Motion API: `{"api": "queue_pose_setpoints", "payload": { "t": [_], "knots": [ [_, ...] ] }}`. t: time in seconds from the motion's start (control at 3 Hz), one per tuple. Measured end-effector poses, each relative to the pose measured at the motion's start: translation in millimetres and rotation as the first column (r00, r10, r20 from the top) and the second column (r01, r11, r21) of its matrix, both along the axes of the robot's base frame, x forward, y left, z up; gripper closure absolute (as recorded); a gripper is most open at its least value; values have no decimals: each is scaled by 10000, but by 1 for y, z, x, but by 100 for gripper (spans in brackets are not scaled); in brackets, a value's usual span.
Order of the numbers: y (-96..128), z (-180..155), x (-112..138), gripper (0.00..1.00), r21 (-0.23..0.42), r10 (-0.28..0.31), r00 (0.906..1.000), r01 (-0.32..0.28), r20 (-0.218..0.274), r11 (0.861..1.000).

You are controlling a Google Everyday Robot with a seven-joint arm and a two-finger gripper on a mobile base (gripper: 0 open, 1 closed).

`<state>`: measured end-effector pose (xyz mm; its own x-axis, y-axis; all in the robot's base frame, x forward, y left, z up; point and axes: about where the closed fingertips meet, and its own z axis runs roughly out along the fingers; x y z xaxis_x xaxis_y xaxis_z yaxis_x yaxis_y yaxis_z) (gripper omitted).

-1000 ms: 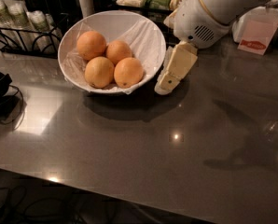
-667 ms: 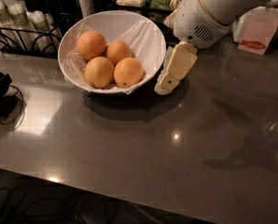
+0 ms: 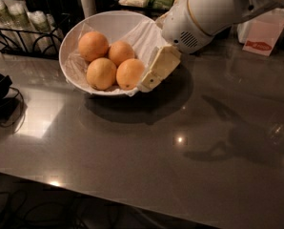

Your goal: Pick orange from white bowl

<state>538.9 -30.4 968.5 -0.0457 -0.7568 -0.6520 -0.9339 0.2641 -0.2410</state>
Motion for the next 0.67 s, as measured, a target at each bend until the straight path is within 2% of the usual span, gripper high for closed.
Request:
{"api": "queue_pose_setpoints", "payload": {
  "t": [0.33,0.67],
  "knots": [
    [18,0,12,0,789,-4,10000,-2,82,9969],
    [25,-6,18,0,997,-61,10000,62,-16,9950]
  ]
}}
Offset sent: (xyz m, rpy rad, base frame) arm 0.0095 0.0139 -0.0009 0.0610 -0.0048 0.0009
